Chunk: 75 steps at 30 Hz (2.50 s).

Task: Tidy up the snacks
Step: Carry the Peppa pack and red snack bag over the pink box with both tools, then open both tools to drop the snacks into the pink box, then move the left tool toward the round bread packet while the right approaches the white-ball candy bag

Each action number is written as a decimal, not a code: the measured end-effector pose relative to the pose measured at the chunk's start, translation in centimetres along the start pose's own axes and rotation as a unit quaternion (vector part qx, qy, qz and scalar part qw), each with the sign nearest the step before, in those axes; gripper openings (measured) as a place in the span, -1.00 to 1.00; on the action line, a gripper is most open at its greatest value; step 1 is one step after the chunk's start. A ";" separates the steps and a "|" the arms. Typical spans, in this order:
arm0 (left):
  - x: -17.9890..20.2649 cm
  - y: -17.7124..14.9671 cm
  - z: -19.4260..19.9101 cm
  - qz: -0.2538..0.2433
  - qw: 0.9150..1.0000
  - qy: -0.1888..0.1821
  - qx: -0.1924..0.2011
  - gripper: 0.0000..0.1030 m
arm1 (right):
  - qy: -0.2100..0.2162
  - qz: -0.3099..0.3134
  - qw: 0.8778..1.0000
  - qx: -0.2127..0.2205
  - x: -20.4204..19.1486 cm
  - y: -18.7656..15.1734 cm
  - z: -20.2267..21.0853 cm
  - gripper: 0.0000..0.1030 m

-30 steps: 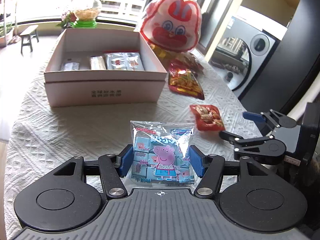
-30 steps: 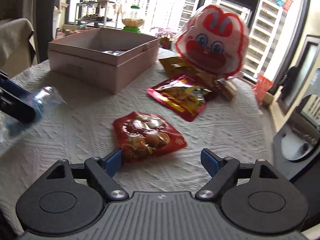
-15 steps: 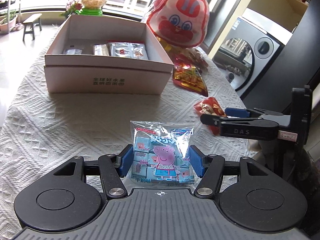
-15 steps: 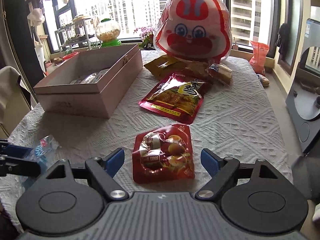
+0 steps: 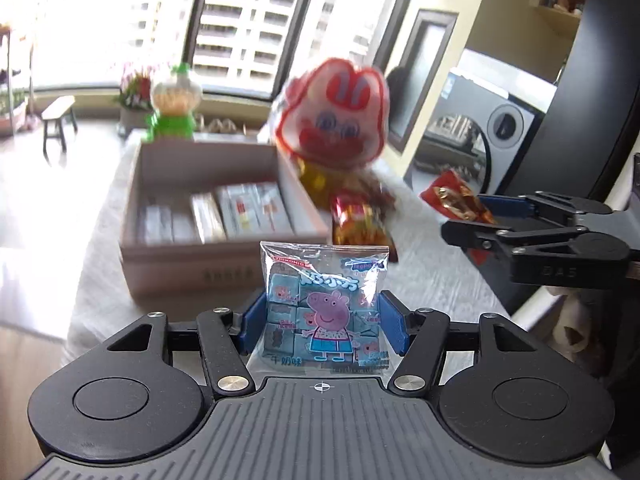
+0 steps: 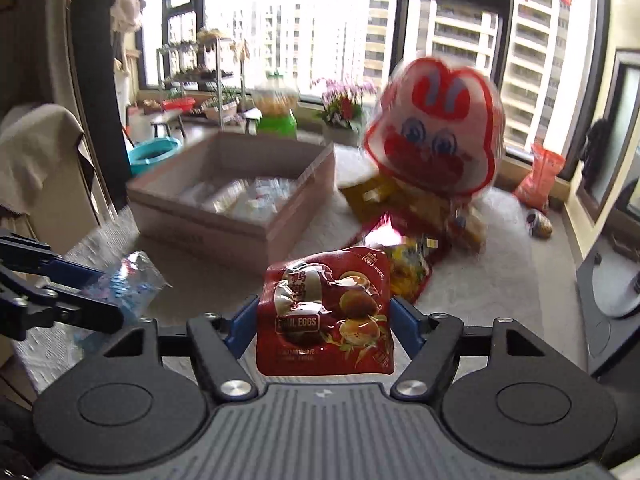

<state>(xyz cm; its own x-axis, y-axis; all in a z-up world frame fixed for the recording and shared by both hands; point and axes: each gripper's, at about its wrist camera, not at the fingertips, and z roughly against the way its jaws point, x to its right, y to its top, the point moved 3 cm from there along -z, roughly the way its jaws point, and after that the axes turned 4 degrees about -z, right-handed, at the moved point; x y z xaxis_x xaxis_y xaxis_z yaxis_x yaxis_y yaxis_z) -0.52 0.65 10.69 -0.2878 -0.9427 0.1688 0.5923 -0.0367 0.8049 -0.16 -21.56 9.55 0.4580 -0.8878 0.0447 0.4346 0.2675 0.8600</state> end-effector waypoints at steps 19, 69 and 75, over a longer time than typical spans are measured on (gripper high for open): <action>-7.7 6.0 -16.8 0.054 0.993 -0.002 -0.102 0.28 | 0.009 0.002 0.998 0.057 -1.5 14.6 -5.9 0.38; -1.4 -2.6 -11.0 0.049 0.989 -0.101 -0.094 0.20 | -0.118 -0.195 0.968 -0.105 18.0 4.8 -25.5 0.57; -1.5 -2.7 -11.9 0.062 0.987 -0.106 -0.101 0.20 | -0.103 -0.192 0.969 -0.116 18.4 2.7 -24.1 0.28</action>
<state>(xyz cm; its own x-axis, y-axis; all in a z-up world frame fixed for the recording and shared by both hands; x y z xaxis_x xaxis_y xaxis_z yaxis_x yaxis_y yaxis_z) 7.24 -1.72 1.50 -0.3415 -0.8546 0.3912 0.7644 -0.0104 0.6446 28.15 -28.13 0.47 0.0743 -0.9880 -0.1351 0.7154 -0.0416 0.6975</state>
